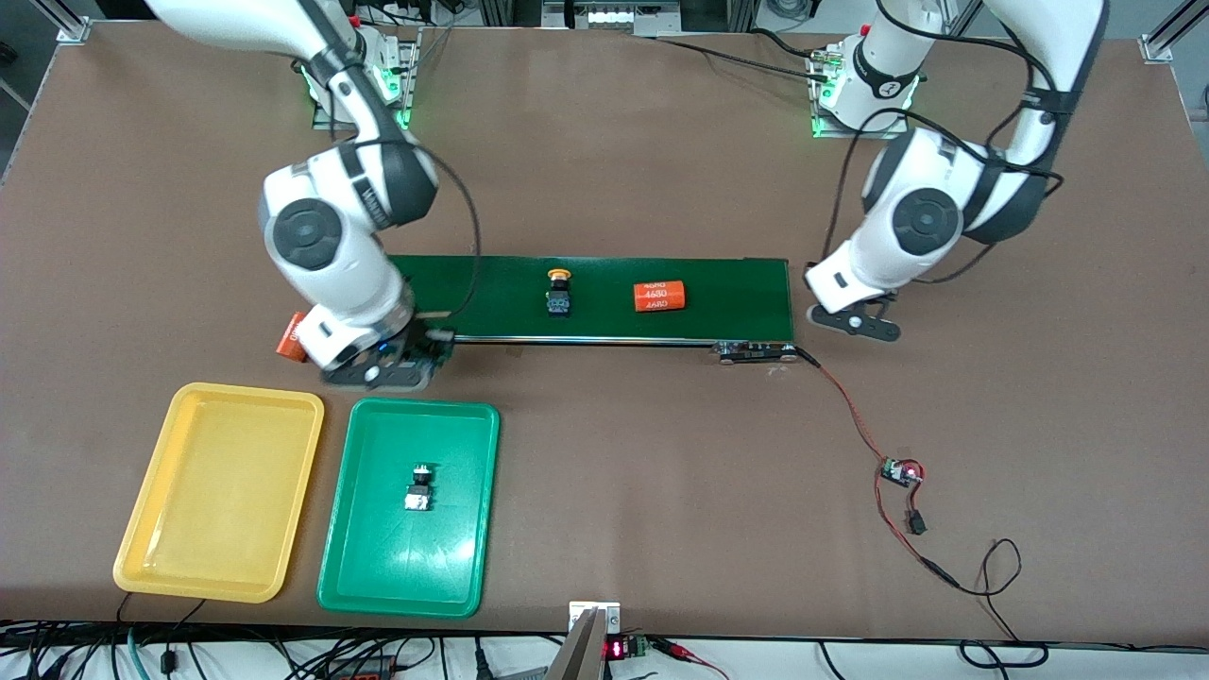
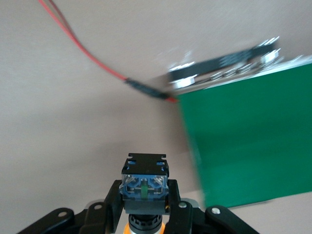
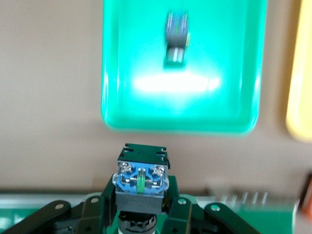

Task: Sort buttons by color to trays
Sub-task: 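Drop the button into the green tray while the left gripper places the yellow button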

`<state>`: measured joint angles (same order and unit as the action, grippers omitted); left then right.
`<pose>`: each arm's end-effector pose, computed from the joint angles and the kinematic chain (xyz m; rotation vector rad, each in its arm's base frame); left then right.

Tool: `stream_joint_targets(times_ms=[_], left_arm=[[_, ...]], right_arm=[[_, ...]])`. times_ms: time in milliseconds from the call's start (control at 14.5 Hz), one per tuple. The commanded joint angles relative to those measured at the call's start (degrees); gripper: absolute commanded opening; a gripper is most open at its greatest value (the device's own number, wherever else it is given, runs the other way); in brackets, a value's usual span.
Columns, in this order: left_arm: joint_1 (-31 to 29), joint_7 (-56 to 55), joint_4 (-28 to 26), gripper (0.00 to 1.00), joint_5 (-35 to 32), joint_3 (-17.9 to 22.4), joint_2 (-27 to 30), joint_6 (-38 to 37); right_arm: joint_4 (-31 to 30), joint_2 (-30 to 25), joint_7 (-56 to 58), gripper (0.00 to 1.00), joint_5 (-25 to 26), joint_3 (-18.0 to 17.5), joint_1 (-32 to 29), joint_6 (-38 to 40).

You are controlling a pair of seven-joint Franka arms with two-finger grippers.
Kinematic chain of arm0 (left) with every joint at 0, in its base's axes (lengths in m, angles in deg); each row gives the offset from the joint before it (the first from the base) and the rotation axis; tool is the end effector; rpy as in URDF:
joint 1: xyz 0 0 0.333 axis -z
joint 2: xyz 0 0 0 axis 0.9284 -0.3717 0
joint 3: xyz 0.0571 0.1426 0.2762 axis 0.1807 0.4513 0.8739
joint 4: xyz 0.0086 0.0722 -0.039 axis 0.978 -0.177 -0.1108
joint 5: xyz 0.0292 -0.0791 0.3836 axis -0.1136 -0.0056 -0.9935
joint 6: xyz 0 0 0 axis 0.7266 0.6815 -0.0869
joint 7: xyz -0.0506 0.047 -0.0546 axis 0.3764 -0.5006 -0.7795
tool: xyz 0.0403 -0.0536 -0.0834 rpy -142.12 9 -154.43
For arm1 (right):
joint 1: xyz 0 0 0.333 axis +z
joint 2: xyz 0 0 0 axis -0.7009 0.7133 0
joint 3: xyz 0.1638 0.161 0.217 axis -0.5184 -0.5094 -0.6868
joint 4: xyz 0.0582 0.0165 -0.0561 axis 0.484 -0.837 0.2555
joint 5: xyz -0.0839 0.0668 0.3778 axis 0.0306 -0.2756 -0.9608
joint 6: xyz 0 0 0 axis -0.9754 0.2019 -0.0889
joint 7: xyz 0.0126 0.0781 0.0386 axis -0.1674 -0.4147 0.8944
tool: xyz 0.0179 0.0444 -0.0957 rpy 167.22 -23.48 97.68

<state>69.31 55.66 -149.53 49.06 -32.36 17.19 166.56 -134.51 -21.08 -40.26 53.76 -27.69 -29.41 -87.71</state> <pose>0.5126 -0.1852 0.2999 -3.0806 0.2950 0.2626 0.6357 0.2464 0.3581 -3.1036 0.0090 -0.2042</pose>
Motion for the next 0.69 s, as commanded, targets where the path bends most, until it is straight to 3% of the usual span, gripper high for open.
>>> stream_joint_targets(times_ms=[0,275,481,550,619], left_arm=[[2.4,-12.7,4.8,0.12,0.8,-2.2,-3.1,-0.9],[5.7,-14.6,6.7,0.13,2.3,-2.2,-7.4,3.3],[6.8,-14.6,6.4,0.13,2.4,-2.2,-9.0,4.6],[6.9,-14.7,6.5,0.17,2.4,-2.2,-8.9,4.6],[6.9,-14.5,6.6,0.48,2.4,-2.2,-8.6,4.6]], right_arm=[[10.4,8.4,3.6,0.06,-0.9,1.6,-0.5,-5.3],[17.3,16.4,3.6,0.06,-1.0,1.6,-1.4,-14.0],[18.2,20.1,3.6,0.06,-1.0,1.6,-1.3,-20.6],[18.2,21.1,3.6,0.07,-1.0,1.6,-1.3,-23.2],[18.3,22.3,3.6,0.1,-1.0,1.6,-1.3,-25.4]])
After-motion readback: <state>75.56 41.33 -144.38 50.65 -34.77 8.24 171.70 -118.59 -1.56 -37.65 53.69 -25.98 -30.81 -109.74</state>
